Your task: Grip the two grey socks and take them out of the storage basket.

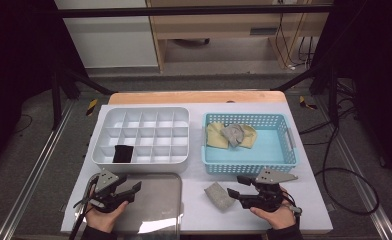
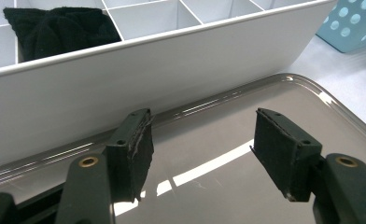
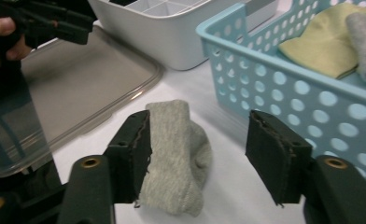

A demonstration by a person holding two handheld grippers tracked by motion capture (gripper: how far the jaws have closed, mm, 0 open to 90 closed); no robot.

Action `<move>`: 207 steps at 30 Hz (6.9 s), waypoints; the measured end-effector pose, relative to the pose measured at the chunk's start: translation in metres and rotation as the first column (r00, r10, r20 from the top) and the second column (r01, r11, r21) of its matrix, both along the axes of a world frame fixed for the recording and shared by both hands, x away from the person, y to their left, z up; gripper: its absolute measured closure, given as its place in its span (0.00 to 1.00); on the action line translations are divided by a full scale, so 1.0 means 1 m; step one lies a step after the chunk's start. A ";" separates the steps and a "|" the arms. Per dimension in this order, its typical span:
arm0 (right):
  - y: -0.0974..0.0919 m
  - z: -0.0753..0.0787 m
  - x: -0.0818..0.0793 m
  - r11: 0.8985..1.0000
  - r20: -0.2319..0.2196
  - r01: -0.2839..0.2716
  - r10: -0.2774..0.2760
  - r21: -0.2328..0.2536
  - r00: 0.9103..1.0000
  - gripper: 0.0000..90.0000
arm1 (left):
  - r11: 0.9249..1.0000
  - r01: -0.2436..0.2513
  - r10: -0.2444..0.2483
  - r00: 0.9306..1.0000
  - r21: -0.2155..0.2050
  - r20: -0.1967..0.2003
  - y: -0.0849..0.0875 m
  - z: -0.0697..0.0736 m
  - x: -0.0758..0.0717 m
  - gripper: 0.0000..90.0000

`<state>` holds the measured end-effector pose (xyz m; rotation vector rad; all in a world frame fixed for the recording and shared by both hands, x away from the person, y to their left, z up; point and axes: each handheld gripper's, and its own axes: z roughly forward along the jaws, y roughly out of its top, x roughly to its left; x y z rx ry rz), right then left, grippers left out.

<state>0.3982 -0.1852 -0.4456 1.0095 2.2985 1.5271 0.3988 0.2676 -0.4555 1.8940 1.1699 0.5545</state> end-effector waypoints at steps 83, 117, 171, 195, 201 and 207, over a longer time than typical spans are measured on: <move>-0.015 0.043 0.178 0.958 0.047 0.287 -0.285 -0.027 0.957 0.35 | 1.000 -0.004 0.004 1.000 -0.012 -0.001 0.006 -0.001 0.002 0.41; -0.001 -0.003 0.204 0.935 -0.035 0.289 -0.302 -0.206 0.953 0.31 | 1.000 -0.010 0.010 1.000 -0.013 -0.002 0.008 -0.001 0.003 0.41; -0.006 -0.003 0.204 0.921 -0.088 0.292 -0.323 -0.256 0.942 0.63 | 1.000 -0.007 0.007 1.000 -0.007 -0.017 0.008 -0.005 0.004 0.42; -0.011 0.002 0.203 0.943 -0.191 0.258 -0.298 -0.209 0.935 0.95 | 1.000 -0.008 0.007 1.000 -0.008 -0.019 0.008 -0.005 0.004 0.42; -0.012 0.016 0.195 0.962 -0.157 0.230 -0.252 -0.149 0.955 0.95 | 1.000 -0.008 0.007 1.000 -0.009 -0.020 0.007 -0.005 0.004 0.42; -0.010 0.028 0.185 0.978 -0.109 0.190 -0.200 -0.090 0.974 0.95 | 1.000 -0.006 0.005 1.000 -0.010 -0.018 0.007 -0.006 0.004 0.42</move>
